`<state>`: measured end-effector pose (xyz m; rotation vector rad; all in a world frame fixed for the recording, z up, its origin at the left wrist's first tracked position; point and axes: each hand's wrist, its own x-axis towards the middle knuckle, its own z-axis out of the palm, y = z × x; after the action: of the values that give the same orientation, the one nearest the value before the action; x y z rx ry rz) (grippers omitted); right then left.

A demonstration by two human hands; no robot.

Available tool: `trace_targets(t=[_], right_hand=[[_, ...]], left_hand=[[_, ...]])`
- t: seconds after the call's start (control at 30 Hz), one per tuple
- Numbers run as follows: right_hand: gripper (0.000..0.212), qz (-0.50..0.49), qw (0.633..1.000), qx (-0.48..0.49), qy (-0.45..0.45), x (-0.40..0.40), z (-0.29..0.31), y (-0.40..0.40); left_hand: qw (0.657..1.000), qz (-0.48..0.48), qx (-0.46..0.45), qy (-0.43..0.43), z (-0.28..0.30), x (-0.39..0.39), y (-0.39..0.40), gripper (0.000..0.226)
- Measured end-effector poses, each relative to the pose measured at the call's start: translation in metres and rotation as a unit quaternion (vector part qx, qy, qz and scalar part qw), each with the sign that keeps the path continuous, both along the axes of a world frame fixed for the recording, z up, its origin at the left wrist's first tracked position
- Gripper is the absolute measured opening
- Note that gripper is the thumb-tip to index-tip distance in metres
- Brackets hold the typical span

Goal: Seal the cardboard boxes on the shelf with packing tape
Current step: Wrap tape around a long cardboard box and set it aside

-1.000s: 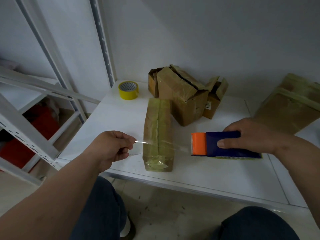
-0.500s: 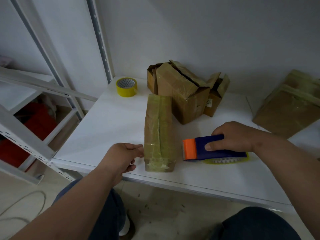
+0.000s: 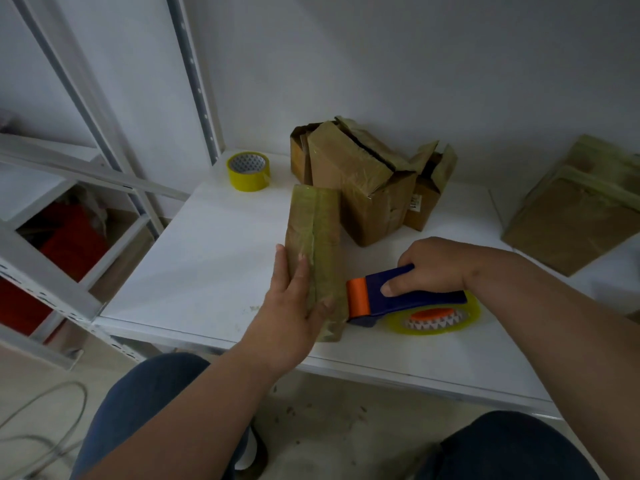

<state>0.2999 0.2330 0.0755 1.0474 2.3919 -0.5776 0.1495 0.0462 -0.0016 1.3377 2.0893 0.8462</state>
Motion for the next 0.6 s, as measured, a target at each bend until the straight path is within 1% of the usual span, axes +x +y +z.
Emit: trace_targets(t=[0.07,0.3,0.43,0.5,0.6], right_hand=[[0.045,-0.015,1.0,-0.012,-0.011,-0.005,0.0,0.003],[0.039,-0.09,0.993,-0.068,-0.038,-0.024,0.0,0.012],[0.05,-0.097,0.991,-0.042,-0.08,-0.019,-0.017,0.006],[0.05,-0.134,0.99,-0.034,-0.037,-0.01,-0.017,0.005],[0.047,-0.181,0.981,-0.025,0.063,0.016,-0.009,0.002]], left_hand=[[1.0,0.015,-0.003,-0.005,-0.002,0.003,0.001,0.081],[1.0,0.015,-0.011,0.006,0.003,0.004,0.001,0.082],[1.0,0.019,-0.015,0.005,0.002,0.002,0.001,0.082],[1.0,0.018,-0.017,0.003,0.003,0.0,0.002,0.082],[1.0,0.024,-0.012,-0.004,0.001,-0.002,0.001,0.082]])
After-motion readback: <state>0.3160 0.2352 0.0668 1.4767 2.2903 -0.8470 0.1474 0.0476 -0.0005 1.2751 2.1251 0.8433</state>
